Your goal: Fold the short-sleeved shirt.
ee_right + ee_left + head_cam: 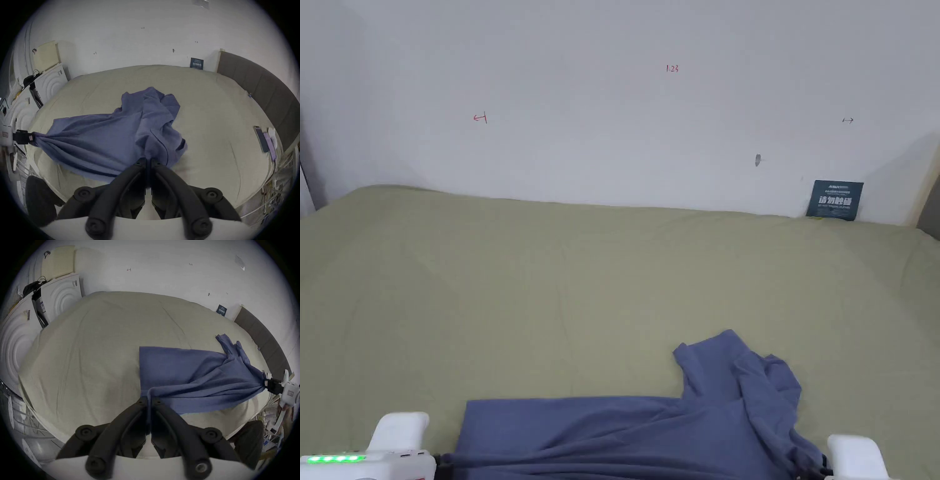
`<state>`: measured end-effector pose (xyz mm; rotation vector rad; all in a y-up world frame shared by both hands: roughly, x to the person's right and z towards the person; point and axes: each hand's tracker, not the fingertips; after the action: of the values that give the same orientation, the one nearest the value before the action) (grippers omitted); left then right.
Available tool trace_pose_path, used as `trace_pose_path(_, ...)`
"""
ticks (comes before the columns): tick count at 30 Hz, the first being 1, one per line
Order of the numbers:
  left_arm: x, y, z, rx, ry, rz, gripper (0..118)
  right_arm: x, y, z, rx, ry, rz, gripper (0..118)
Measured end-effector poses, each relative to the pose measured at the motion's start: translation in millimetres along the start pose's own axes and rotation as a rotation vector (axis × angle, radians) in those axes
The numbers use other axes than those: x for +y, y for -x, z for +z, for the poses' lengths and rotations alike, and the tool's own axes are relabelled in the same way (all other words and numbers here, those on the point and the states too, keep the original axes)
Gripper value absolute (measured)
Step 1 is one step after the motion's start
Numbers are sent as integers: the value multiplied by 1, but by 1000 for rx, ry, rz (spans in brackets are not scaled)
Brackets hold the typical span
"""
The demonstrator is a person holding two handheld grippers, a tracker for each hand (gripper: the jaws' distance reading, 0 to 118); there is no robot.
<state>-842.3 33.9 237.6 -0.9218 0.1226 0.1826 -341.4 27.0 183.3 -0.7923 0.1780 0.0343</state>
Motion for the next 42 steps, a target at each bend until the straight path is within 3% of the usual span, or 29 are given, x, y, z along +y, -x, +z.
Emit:
trace_pose_path(4,-2,1,-4,2,2,-21,2,0,0,-4,-2,26,-22,8)
trace_pose_path(5,-5,-1,-3,0,0,-18,3,1,-1,-4,1,32,-39,10)
trace_pose_path(6,-4,0,-4,-5,3,-14,7,1,-1,-3,-2,34,-48,20)
trace_pose_path(7,-3,2,-4,-3,8,-7,20,1,-3,-2,-2,36,-54,44)
trace_pose_path(8,-4,4,-3,4,4,-2,70,1,-5,1,-1,37,-53,81)
trace_pose_path(9,-8,2,-1,6,-1,2,105,1,-6,5,1,30,-56,95)
trace_pose_path(10,-8,3,4,14,-24,4,118,3,-6,10,1,22,-57,98)
trace_pose_path(16,5,-10,59,4,-214,-10,118,20,-5,61,-22,-163,-94,97)
trace_pose_path(18,6,-31,93,-7,-311,1,104,27,-3,84,-31,-259,-114,94)
trace_pose_path(19,8,-37,106,-8,-366,-5,90,31,-1,99,-27,-318,-119,88)
trace_pose_path(21,8,-48,128,5,-465,-31,38,37,5,125,-59,-416,-97,38)
trace_pose_path(22,7,-54,136,6,-504,-75,3,36,9,136,-109,-478,-89,8)
trace_pose_path(24,-2,-70,151,87,-634,-81,0,33,18,152,-168,-569,-50,3)
trace_pose_path(27,-15,-89,174,56,-711,-61,0,30,27,166,-199,-600,-1,3)
trace_pose_path(42,-15,-61,160,32,-600,-38,0,19,39,158,-128,-562,-6,3)
